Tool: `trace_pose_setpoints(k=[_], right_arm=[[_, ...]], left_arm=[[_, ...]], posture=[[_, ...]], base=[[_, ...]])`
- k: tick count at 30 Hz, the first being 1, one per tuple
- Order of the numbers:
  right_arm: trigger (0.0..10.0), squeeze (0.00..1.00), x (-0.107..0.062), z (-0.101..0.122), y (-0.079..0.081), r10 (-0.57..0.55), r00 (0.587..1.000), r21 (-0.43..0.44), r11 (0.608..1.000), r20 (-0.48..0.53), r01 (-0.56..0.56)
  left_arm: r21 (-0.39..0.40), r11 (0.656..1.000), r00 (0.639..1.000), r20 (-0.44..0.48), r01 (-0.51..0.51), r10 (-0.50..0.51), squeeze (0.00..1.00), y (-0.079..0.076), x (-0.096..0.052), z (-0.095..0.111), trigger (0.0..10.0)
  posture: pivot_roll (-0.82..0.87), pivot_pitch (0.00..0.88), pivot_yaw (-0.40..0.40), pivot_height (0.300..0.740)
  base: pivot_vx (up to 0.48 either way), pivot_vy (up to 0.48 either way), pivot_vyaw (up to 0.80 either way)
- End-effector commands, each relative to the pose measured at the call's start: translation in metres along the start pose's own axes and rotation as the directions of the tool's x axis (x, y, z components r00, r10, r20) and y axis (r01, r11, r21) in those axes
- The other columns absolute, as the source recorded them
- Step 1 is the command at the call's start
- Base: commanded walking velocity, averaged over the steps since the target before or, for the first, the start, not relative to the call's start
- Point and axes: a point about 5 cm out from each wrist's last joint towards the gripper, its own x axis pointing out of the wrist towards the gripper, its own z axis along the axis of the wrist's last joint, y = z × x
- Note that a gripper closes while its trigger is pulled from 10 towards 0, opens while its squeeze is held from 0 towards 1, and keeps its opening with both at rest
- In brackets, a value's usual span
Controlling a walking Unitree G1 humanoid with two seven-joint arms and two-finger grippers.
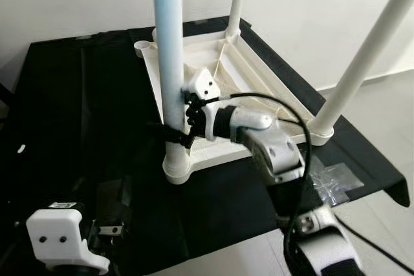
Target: Building children table
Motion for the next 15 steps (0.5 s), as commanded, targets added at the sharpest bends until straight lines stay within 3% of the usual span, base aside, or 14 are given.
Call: trace_pose_setpoints(k=[1, 3, 4, 5, 6, 7, 8, 14, 15], right_arm=[[10.0, 1.00, 0.000, 0.000, -0.003, 0.039, 0.999, -0.011, 0.999, -0.006, -0.039], [10.0, 1.00, 0.000, 0.003, -0.007, 0.079, 0.997, -0.014, 0.997, 0.001, -0.079], [10.0, 0.30, 0.001, 0.005, -0.009, 0.119, 0.993, -0.026, 0.993, 0.002, -0.119], [10.0, 0.30, 0.001, 0.005, -0.009, 0.119, 0.993, -0.026, 0.993, 0.002, -0.119], [10.0, 0.00, 0.001, 0.008, -0.010, 0.176, 0.984, -0.026, 0.984, 0.013, -0.175], [10.0, 0.00, 0.001, 0.008, -0.010, 0.176, 0.984, -0.026, 0.984, 0.013, -0.175], [10.0, 0.00, 0.003, 0.015, -0.015, 0.273, 0.961, -0.019, 0.962, 0.038, -0.273], [10.0, 0.00, 0.006, 0.019, -0.019, 0.330, 0.943, -0.018, 0.944, 0.052, -0.329], [3.4, 0.00, 0.006, 0.019, -0.020, 0.343, 0.937, -0.015, 0.939, 0.057, -0.343]], left_arm=[[0.008, 1.000, 1.000, -0.018, -0.012, 0.012, 0.00, 0.002, -0.001, -0.002, 10.0], [0.008, 1.000, 1.000, -0.017, -0.013, 0.013, 0.00, 0.002, -0.001, -0.002, 10.0], [0.009, 1.000, 1.000, -0.018, -0.013, 0.014, 0.00, 0.002, -0.002, -0.002, 10.0], [0.009, 1.000, 1.000, -0.018, -0.013, 0.014, 0.00, 0.002, -0.002, -0.002, 10.0], [0.010, 1.000, 1.000, -0.017, -0.015, 0.015, 0.00, 0.002, -0.002, -0.002, 10.0], [0.010, 1.000, 1.000, -0.017, -0.015, 0.015, 0.00, 0.002, -0.002, -0.002, 10.0], [0.012, 1.000, 1.000, -0.018, -0.018, 0.018, 0.00, 0.003, -0.003, -0.001, 10.0], [0.013, 1.000, 1.000, -0.019, -0.020, 0.020, 0.00, 0.003, -0.003, -0.001, 10.0], [0.014, 1.000, 1.000, -0.019, -0.021, 0.021, 0.00, 0.003, -0.003, -0.001, 10.0]], posture=[[0.13, 0.169, -0.043, 0.740], [0.13, 0.170, -0.042, 0.740], [0.13, 0.170, -0.042, 0.740], [0.13, 0.170, -0.042, 0.740], [0.14, 0.173, -0.042, 0.740], [0.14, 0.173, -0.042, 0.740], [0.14, 0.174, -0.044, 0.740], [0.14, 0.176, -0.047, 0.740], [0.14, 0.176, -0.047, 0.740]], base=[[0.000, 0.000, 0.00], [0.000, 0.000, 0.00], [0.000, 0.000, 0.00], [0.000, 0.000, 0.00], [0.000, 0.000, 0.00], [0.000, 0.000, 0.00], [0.000, 0.000, 0.00], [0.000, 0.000, 0.00], [0.000, 0.000, 0.00]])
